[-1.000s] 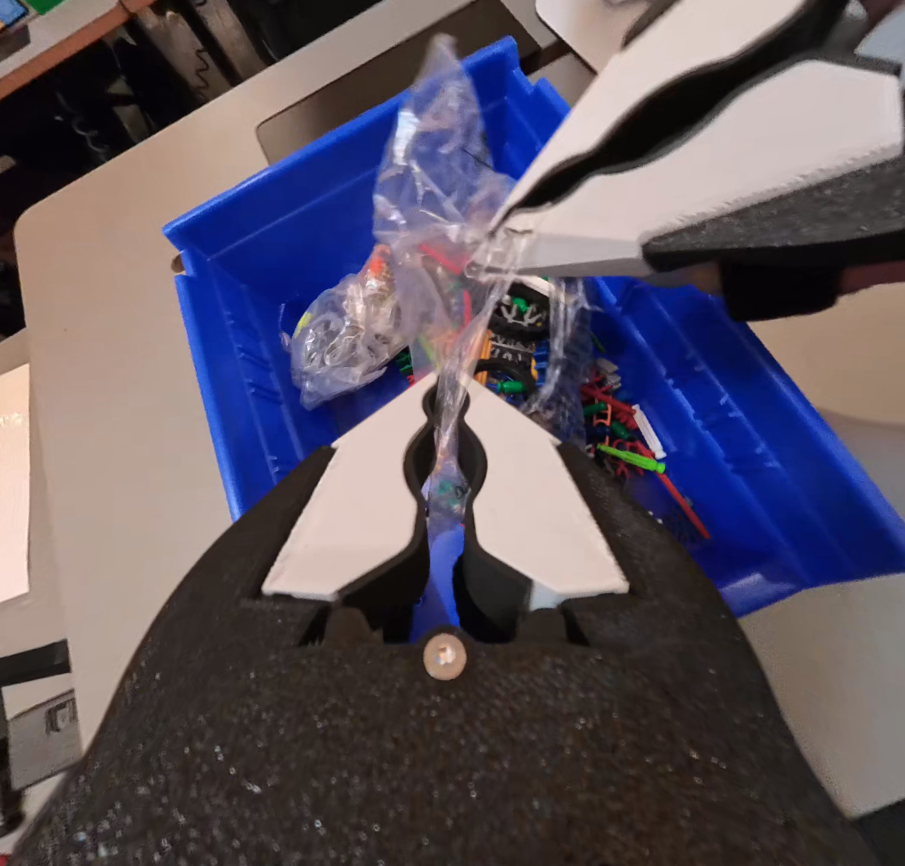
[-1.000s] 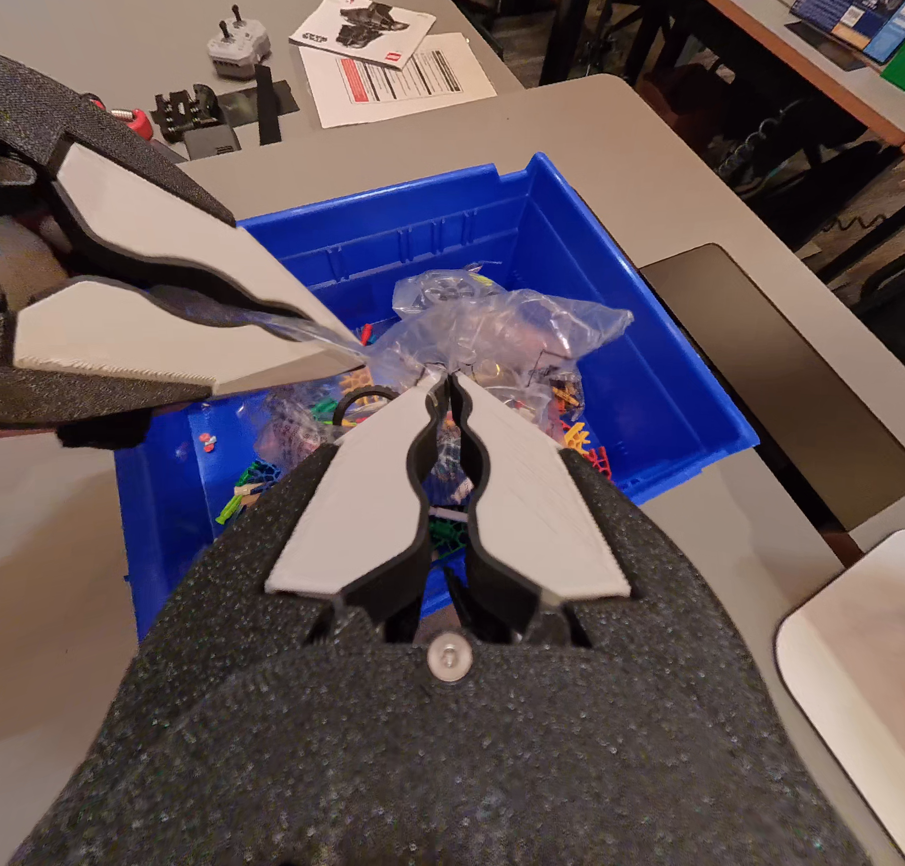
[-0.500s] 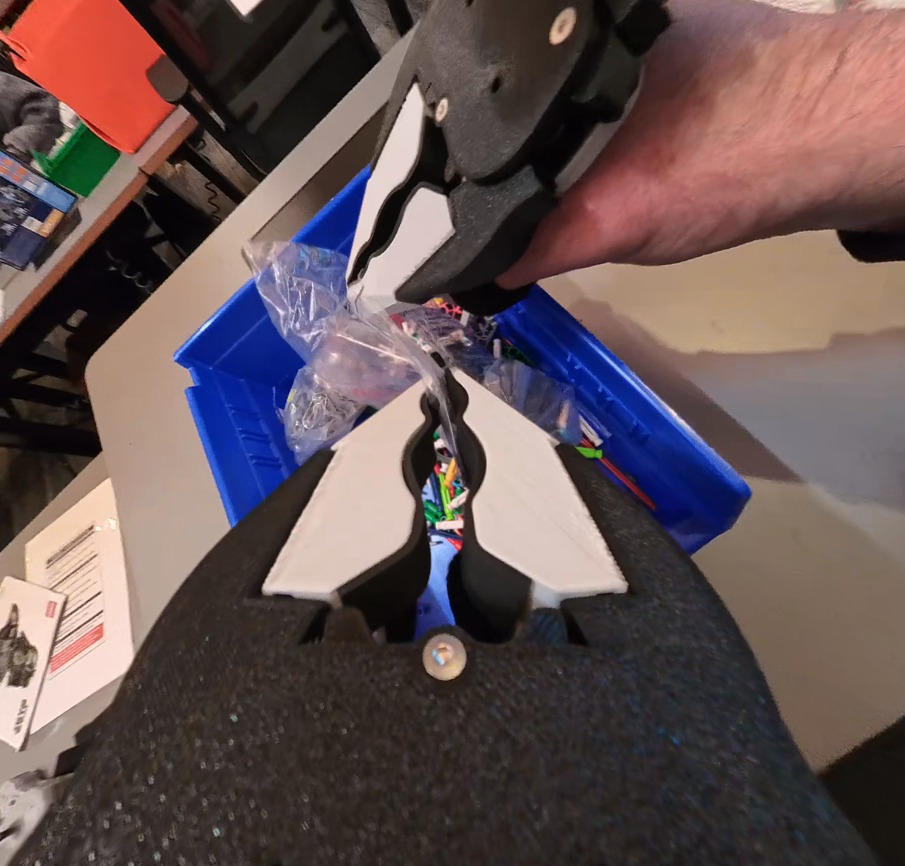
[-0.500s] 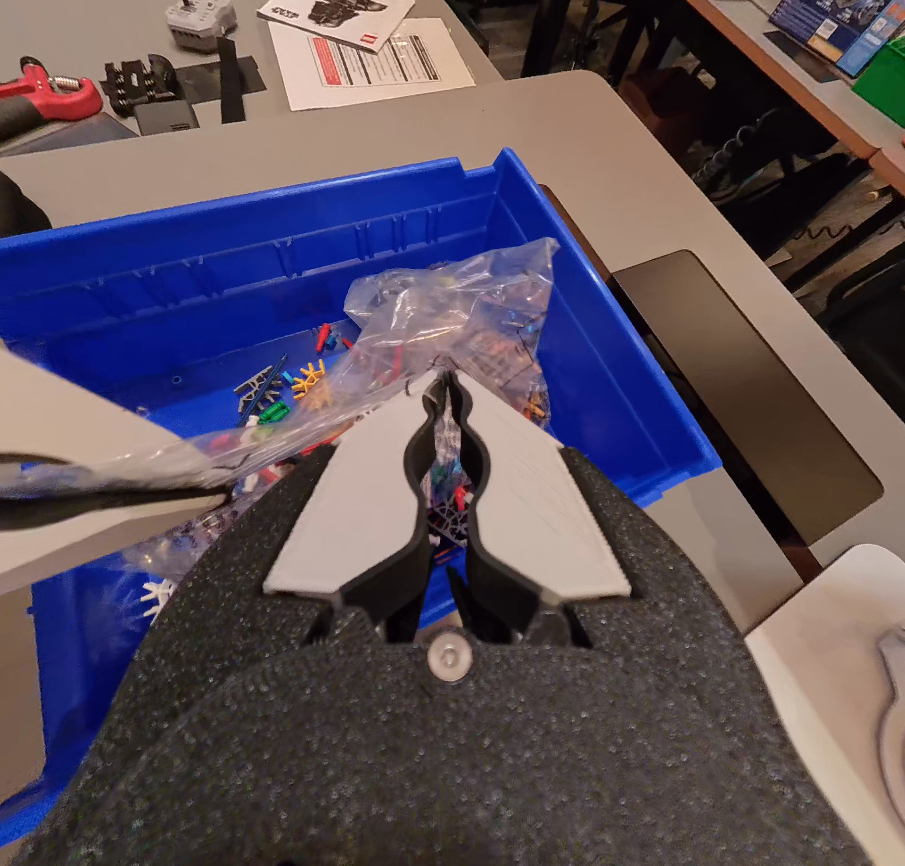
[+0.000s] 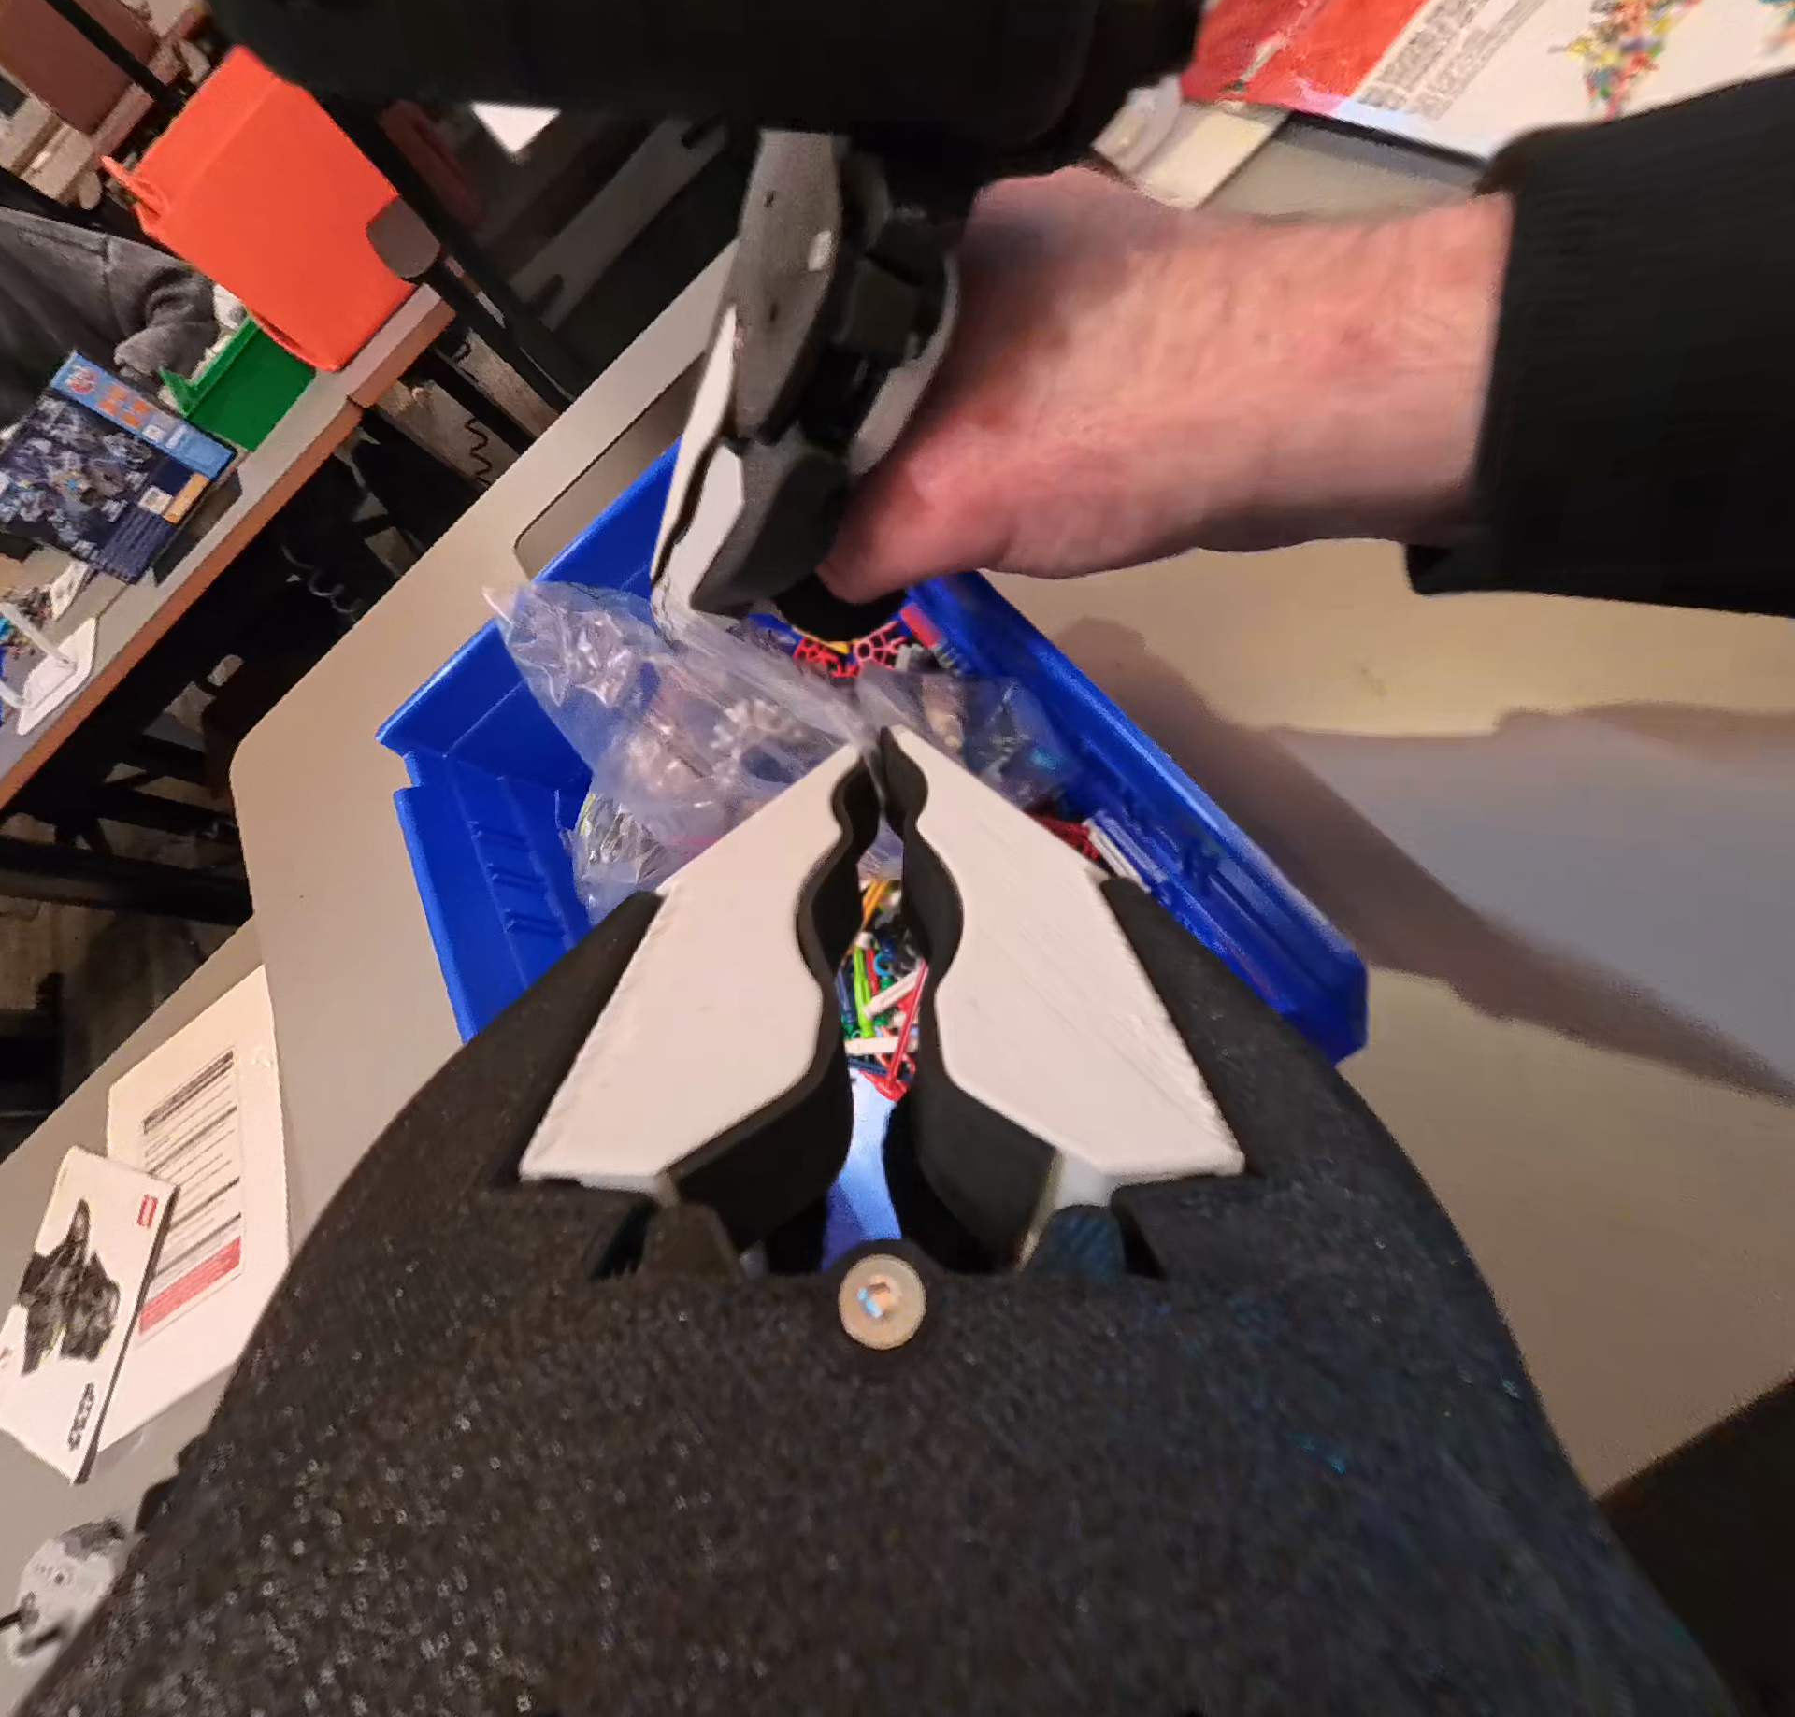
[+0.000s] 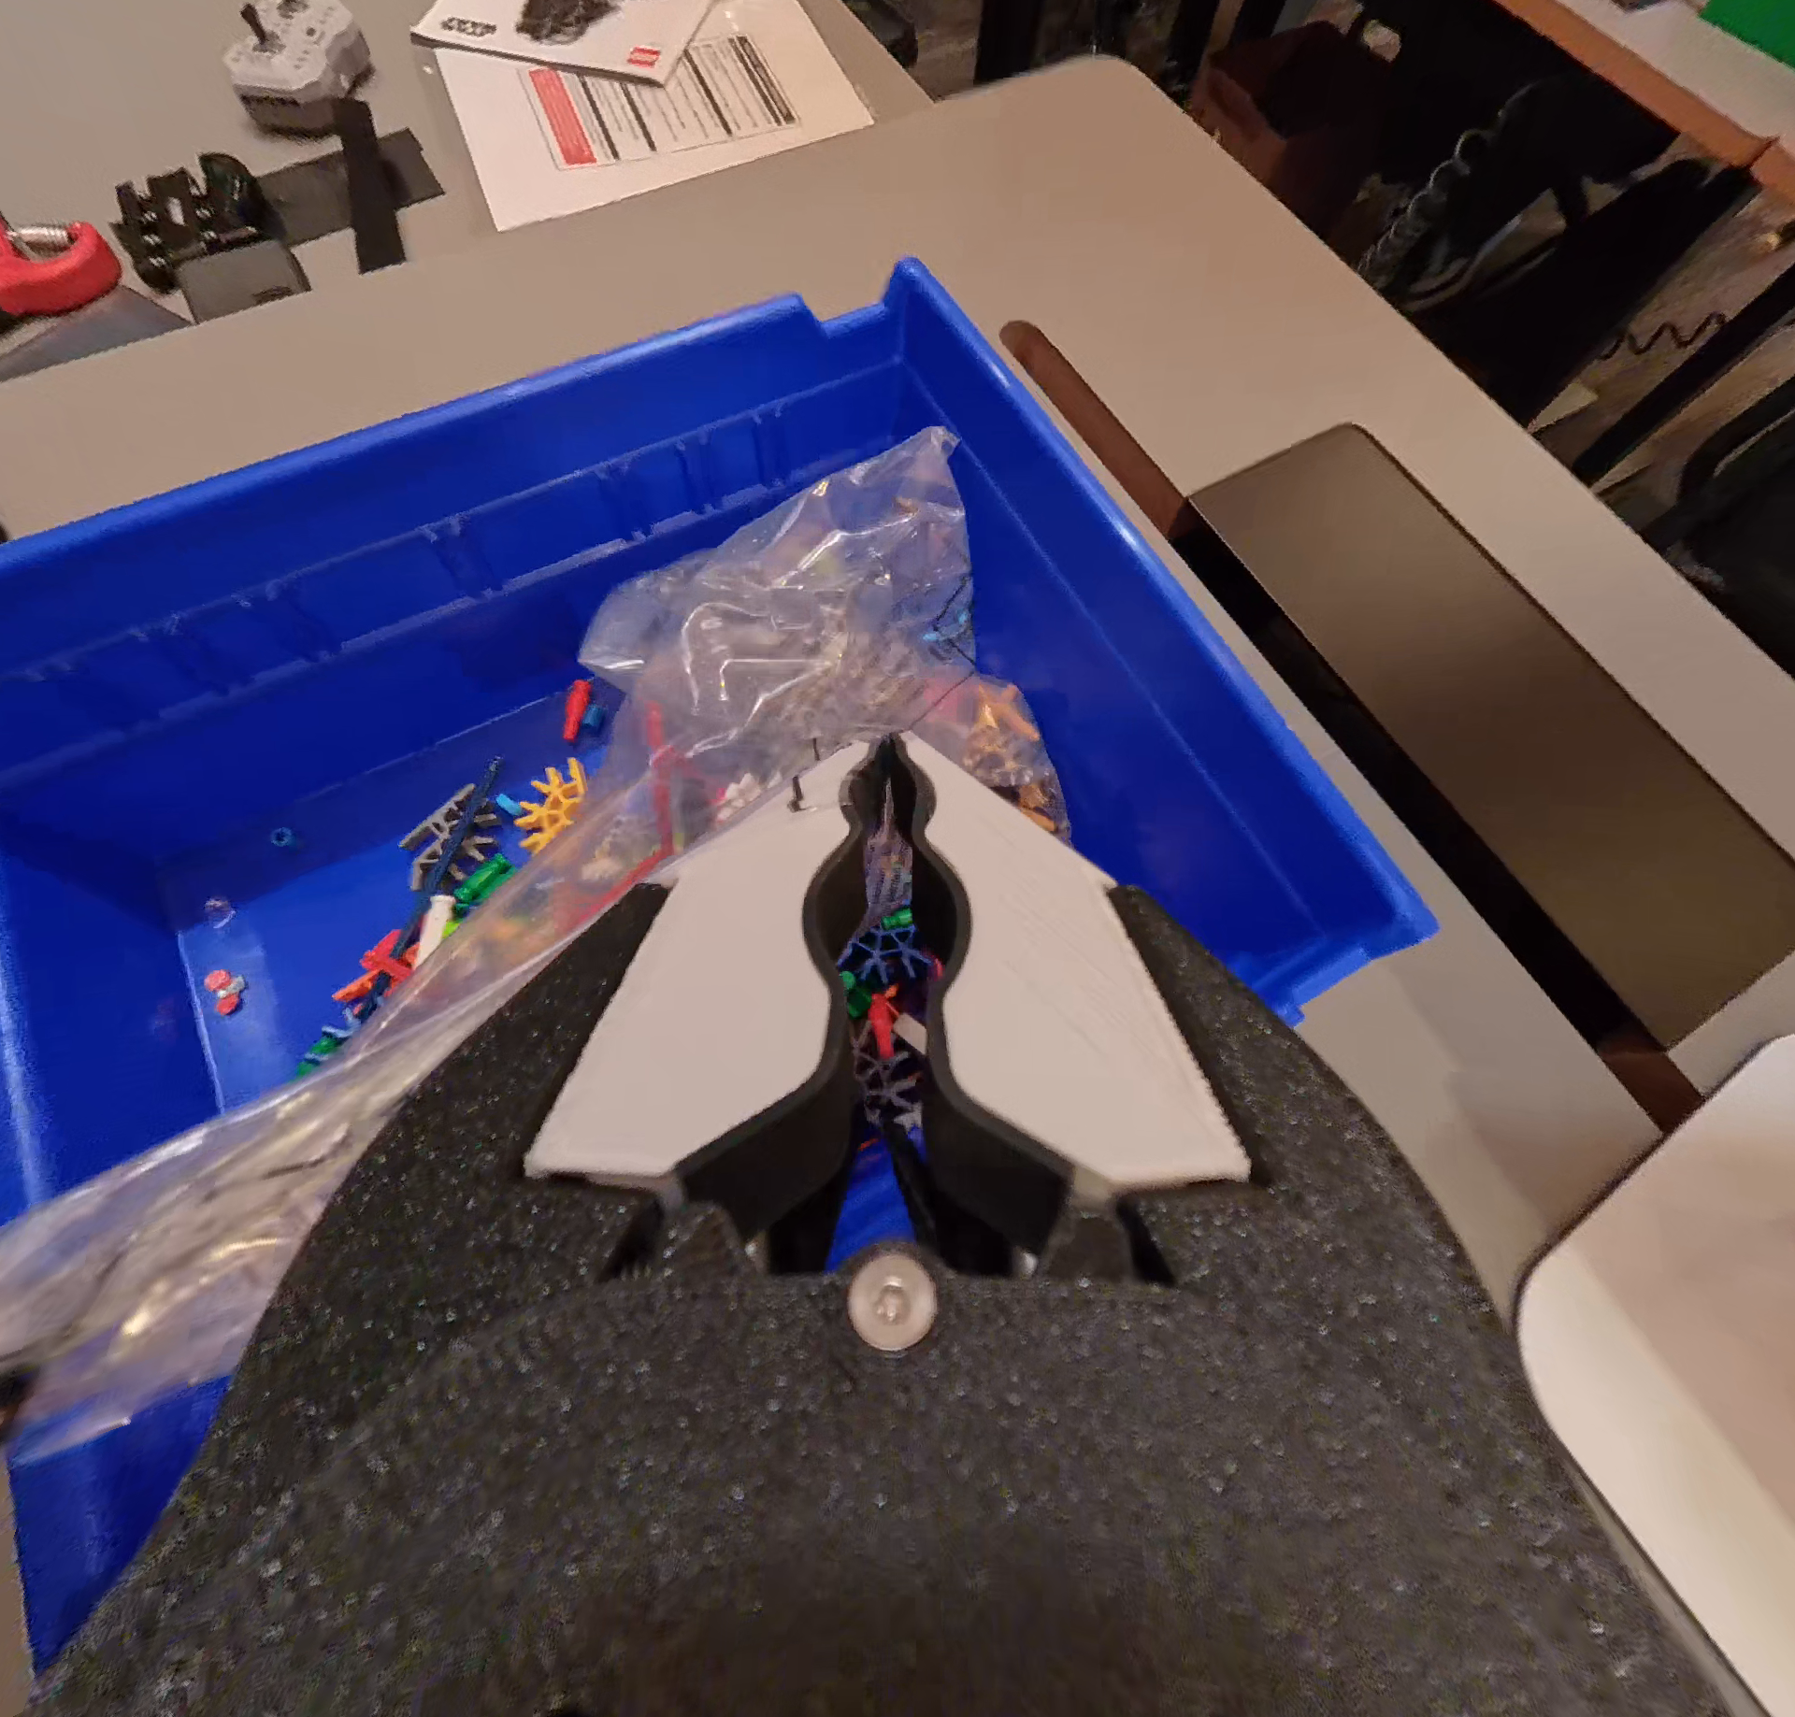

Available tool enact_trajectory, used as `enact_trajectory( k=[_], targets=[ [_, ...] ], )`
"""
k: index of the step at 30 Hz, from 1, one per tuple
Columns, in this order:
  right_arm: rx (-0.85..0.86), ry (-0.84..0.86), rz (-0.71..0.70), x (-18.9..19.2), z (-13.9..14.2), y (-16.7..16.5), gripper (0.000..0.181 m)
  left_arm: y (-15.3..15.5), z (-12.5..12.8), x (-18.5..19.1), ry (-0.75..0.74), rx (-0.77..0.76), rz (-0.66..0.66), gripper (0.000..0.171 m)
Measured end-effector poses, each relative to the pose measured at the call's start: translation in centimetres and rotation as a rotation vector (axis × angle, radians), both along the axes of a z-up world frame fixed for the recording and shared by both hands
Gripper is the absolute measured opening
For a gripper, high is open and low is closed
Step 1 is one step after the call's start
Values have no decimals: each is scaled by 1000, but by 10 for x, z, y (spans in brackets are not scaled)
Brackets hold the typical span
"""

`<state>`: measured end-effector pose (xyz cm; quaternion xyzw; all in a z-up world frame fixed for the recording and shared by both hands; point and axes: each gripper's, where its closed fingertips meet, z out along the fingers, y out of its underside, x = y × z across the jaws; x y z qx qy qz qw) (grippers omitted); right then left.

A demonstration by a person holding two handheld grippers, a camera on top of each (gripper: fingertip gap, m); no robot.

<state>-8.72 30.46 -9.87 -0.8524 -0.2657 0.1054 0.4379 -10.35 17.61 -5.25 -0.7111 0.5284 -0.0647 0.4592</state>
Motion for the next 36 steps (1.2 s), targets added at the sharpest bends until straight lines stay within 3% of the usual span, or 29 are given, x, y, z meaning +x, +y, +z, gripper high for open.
enact_trajectory(
  k=[2,7,14,16,22,26,29,32,34,36],
  targets=[
    [-1,9,-27,8,0,5,0,-3,1,0,-9,-2,-22,0],
    [5,58,58,-2,14,-5,0,0,0,-18,-52,-24,7,0],
    [33,98,107,-5,33,-33,0,24,10,-58,-232,-215,84,1],
    [54,76,108,-7,36,-40,0,18,16,-57,-295,-275,23,20],
    [95,142,143,-16,37,-62,0,49,27,-64,-315,-326,9,38],
    [122,185,173,-24,43,-80,0,75,13,-41,-279,-389,-31,52],
    [139,179,192,-29,44,-91,0,75,6,-18,-333,-518,-106,46],
    [147,168,197,-31,40,-99,0,68,3,-5,-386,-634,-168,20],
    [139,173,205,-33,37,-104,0,65,5,0,-412,-650,-199,0],
    [136,168,217,-35,34,-109,0,62,7,2,-405,-629,-219,0]
  ],
)
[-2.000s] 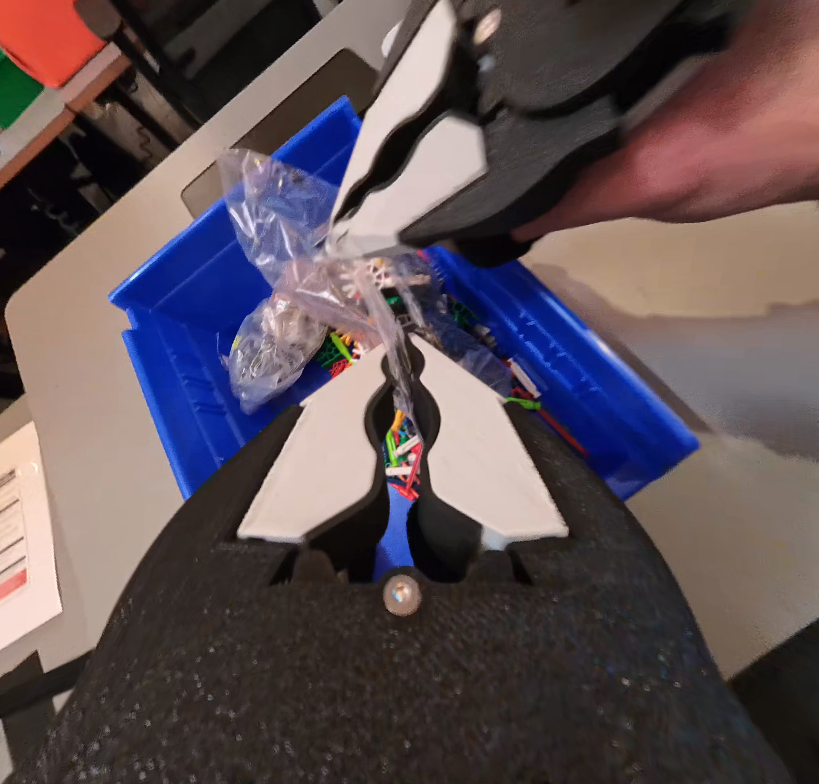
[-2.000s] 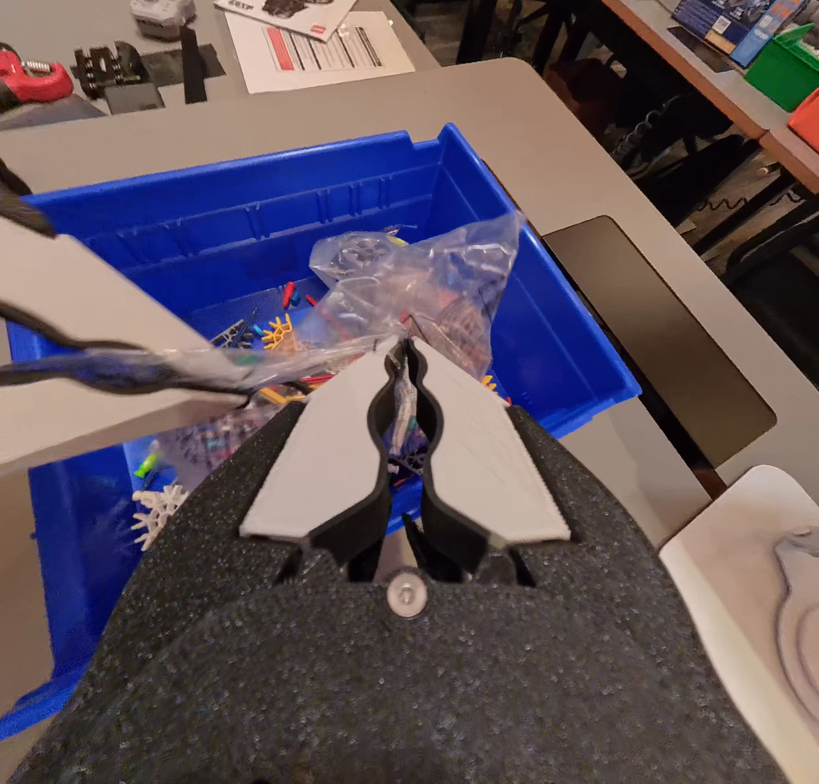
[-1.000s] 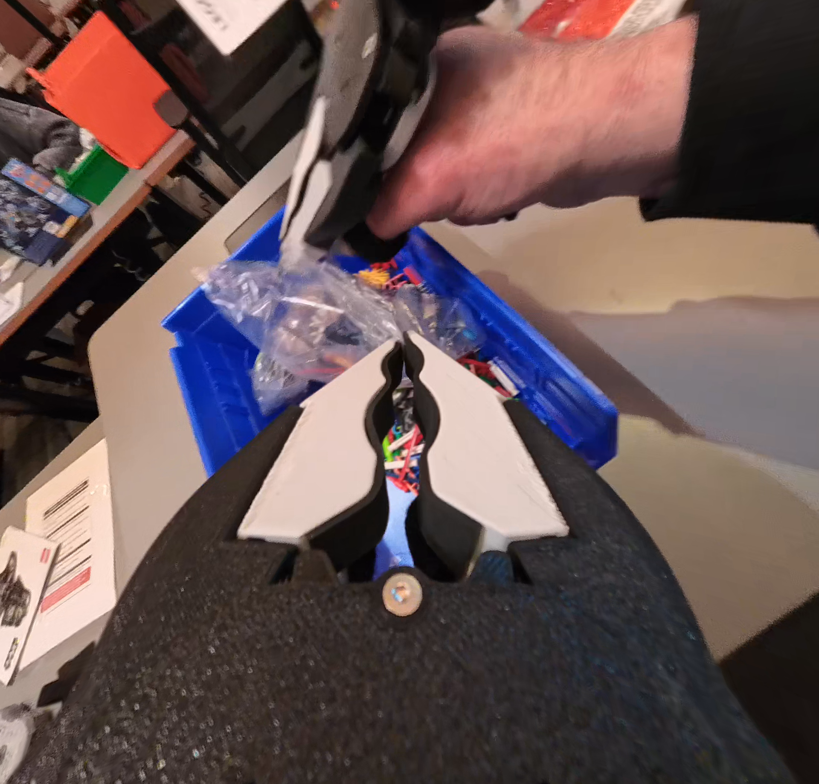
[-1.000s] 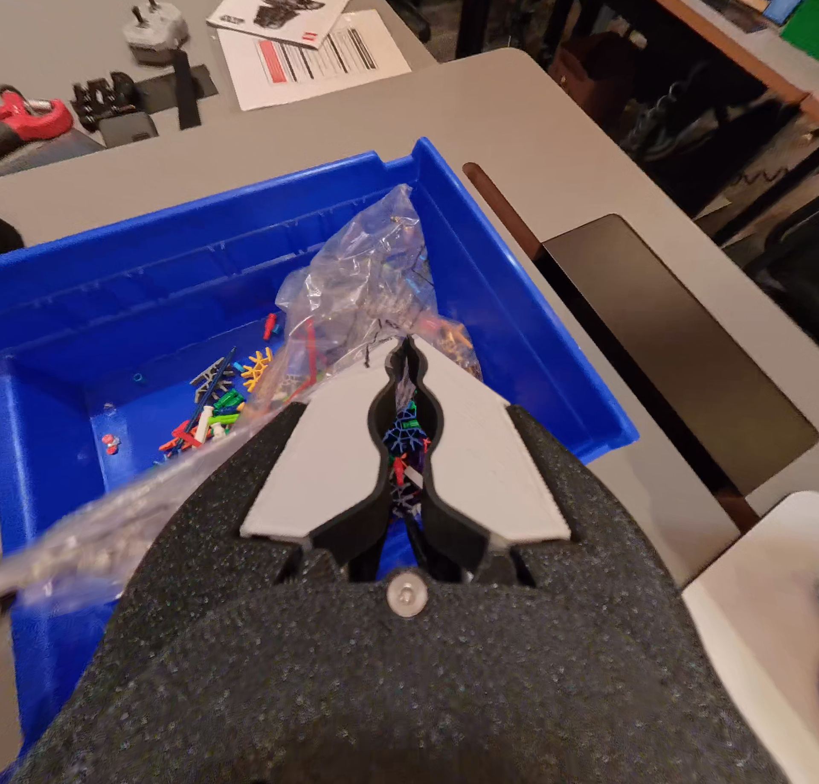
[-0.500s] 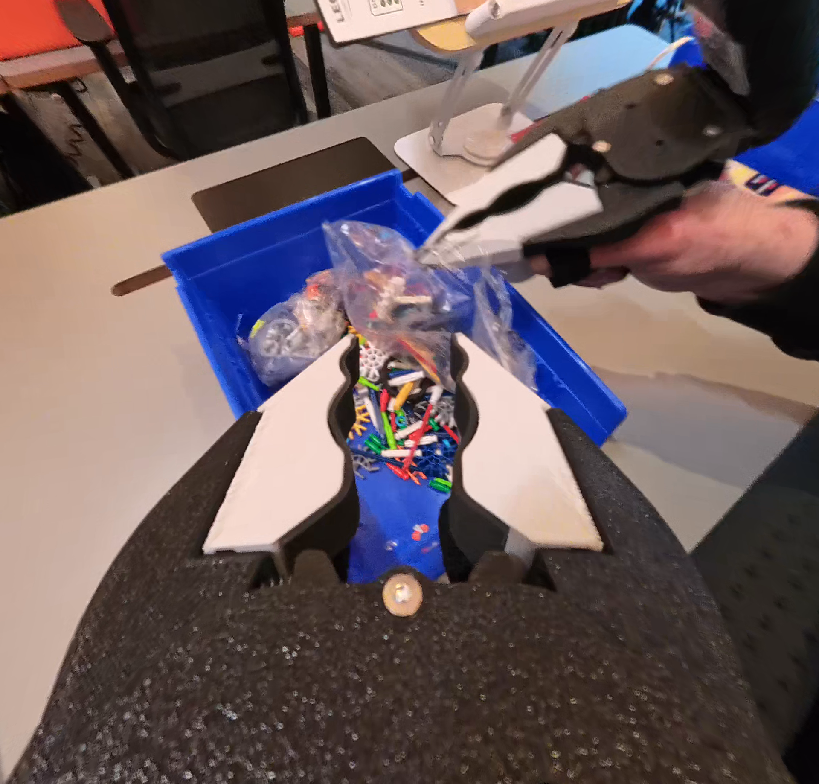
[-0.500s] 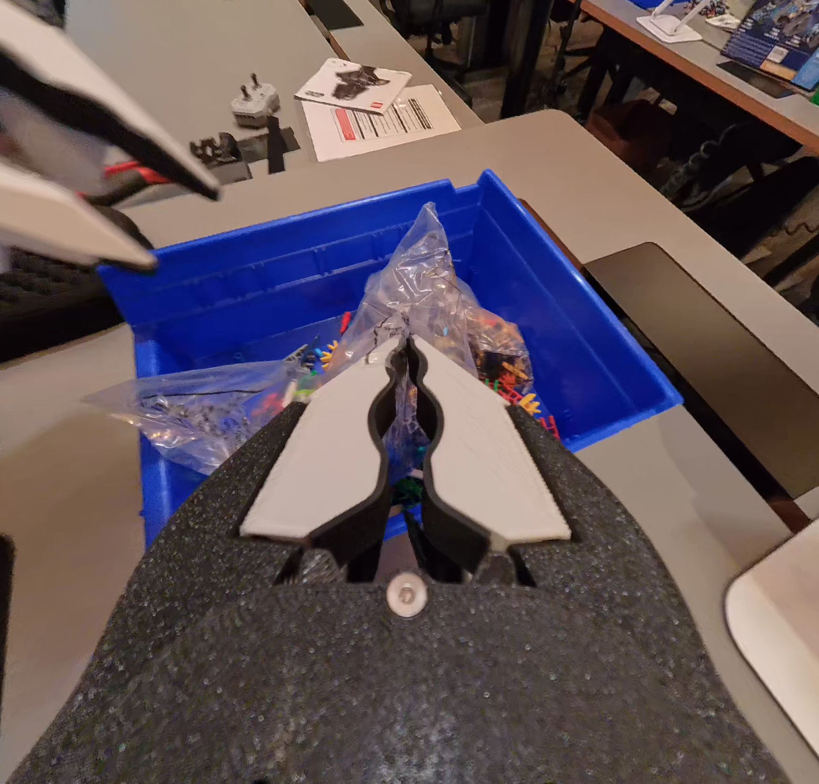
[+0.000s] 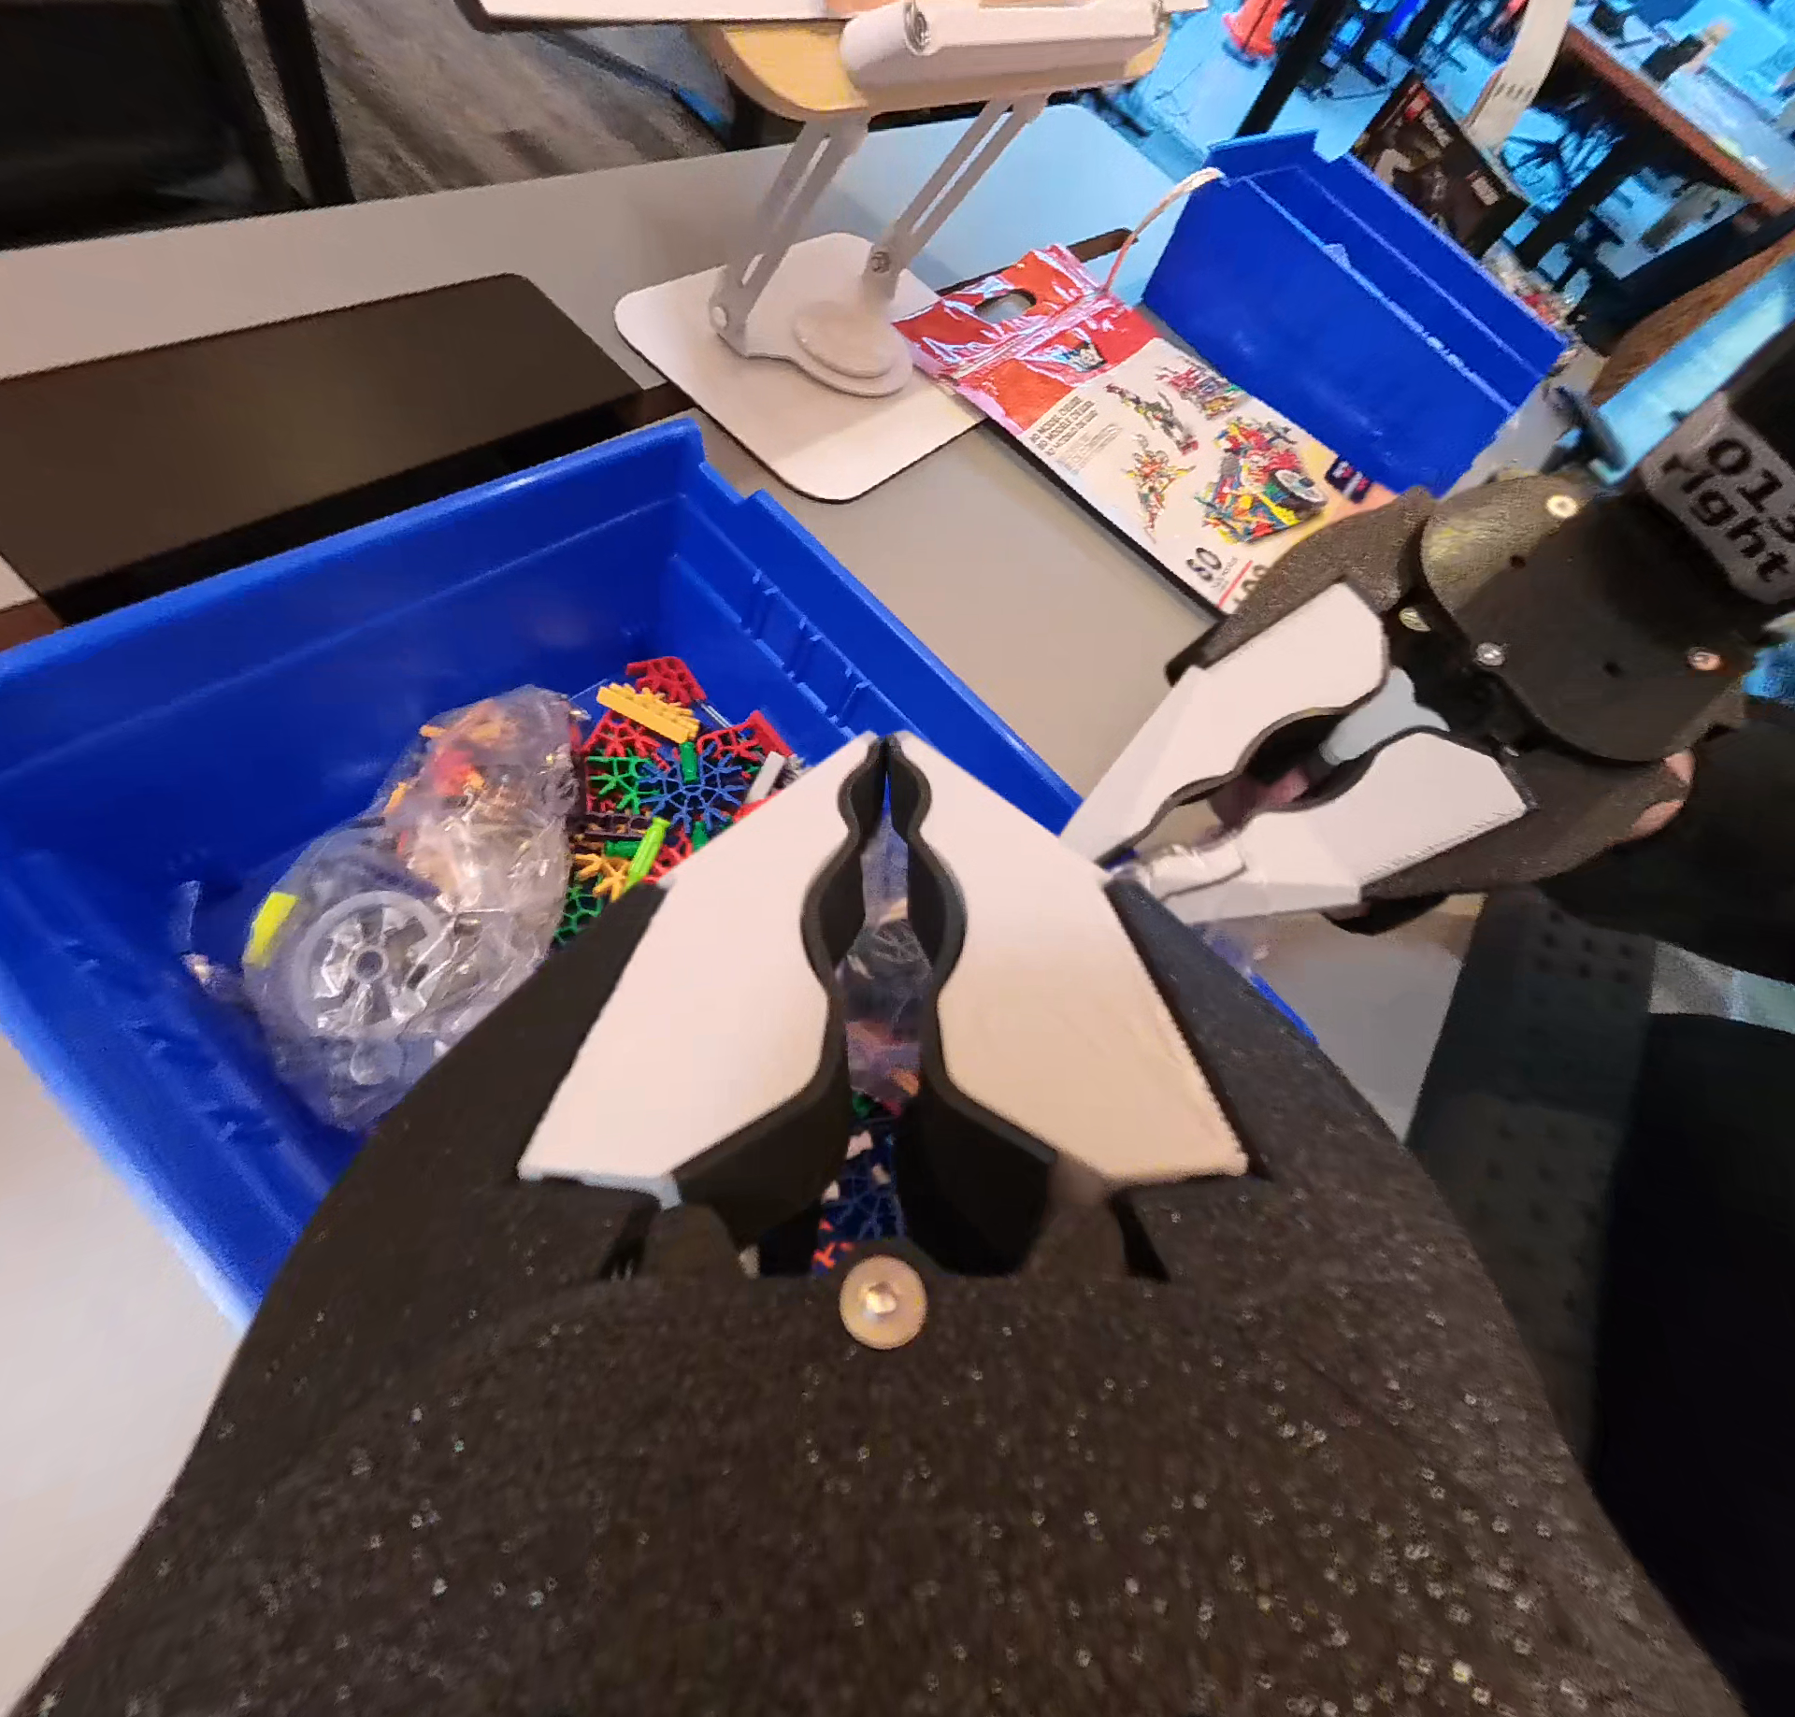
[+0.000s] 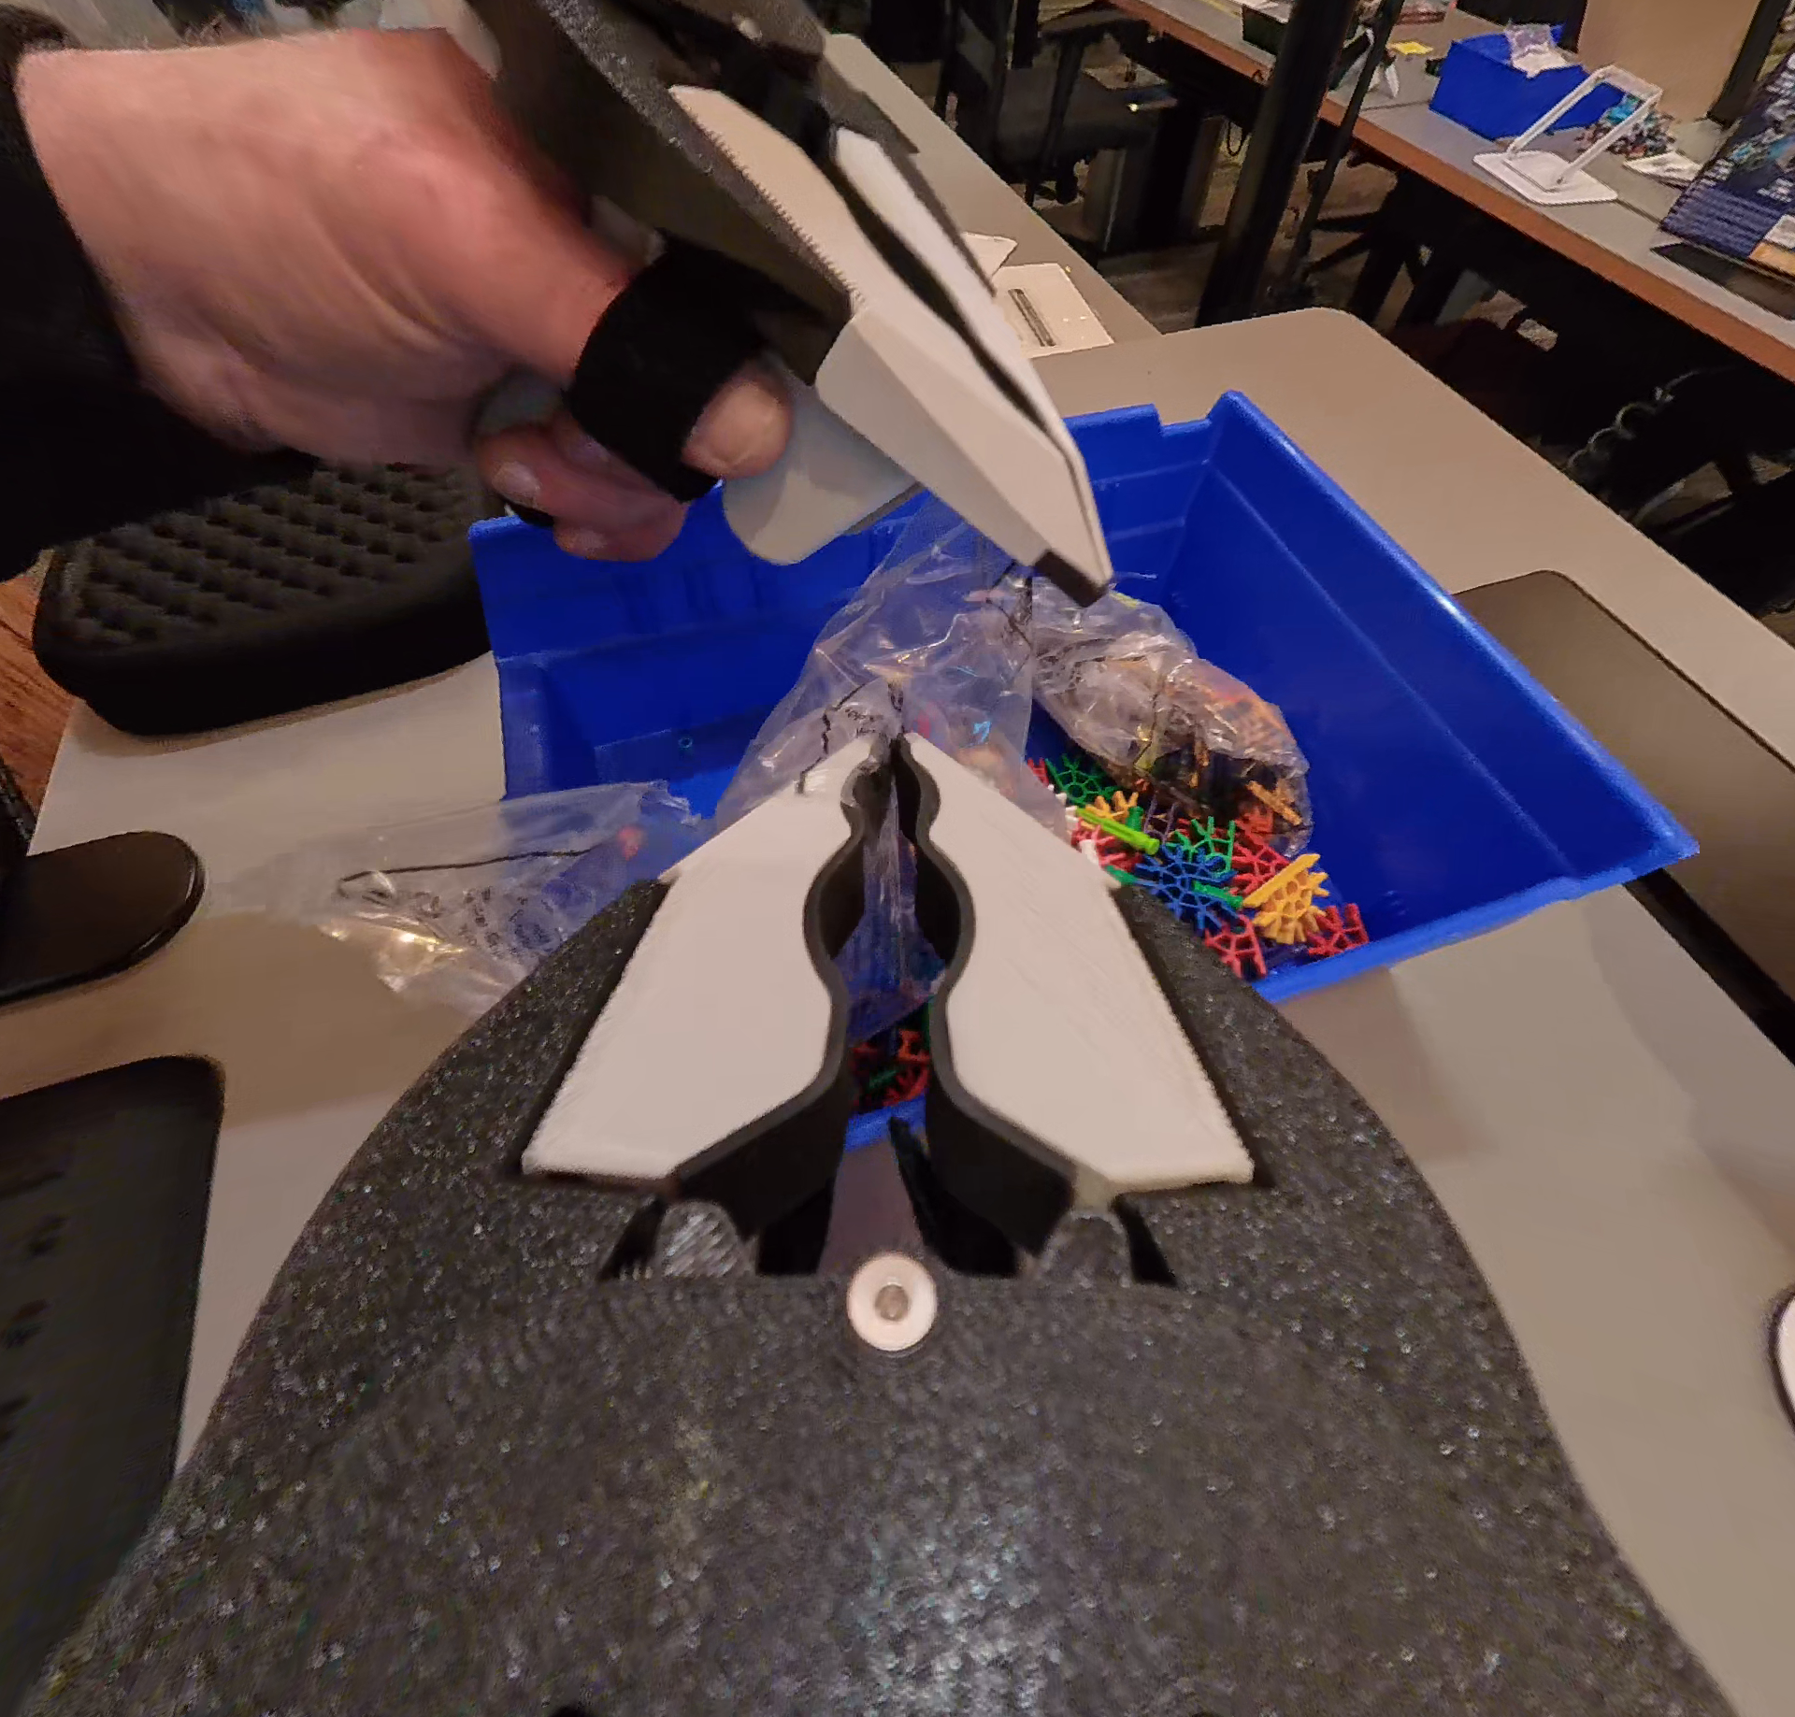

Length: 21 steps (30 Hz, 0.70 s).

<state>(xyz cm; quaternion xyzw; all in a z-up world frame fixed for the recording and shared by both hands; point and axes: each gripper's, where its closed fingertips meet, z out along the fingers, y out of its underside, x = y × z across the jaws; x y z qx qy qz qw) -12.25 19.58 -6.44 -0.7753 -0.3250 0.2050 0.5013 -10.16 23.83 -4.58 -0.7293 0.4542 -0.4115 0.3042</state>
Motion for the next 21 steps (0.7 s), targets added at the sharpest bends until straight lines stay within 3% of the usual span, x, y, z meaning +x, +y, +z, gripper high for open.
enact_trajectory(
  k=[7,9,11,14,15,16,19,21],
  targets=[
    [-1,17,44,-4,7,-8,22,10,38,-10,-56,91,48,0],
    [12,8,34,0,9,-5,0,10,42,-17,-41,103,43,0],
    [12,14,30,2,11,-2,0,7,39,-26,-16,52,33,0],
    [40,-8,40,1,14,-3,0,-2,14,-34,65,-94,22,52],
    [42,-14,45,0,13,-5,0,-5,6,-34,81,-114,12,55],
    [44,-16,49,-2,12,-7,0,-10,0,-32,91,-132,-7,49],
    [47,-7,72,-9,8,-12,0,-18,-8,-22,75,-148,-32,6],
    [39,-7,80,-11,6,-14,1,-18,-11,-21,93,-107,-44,0]
  ],
)
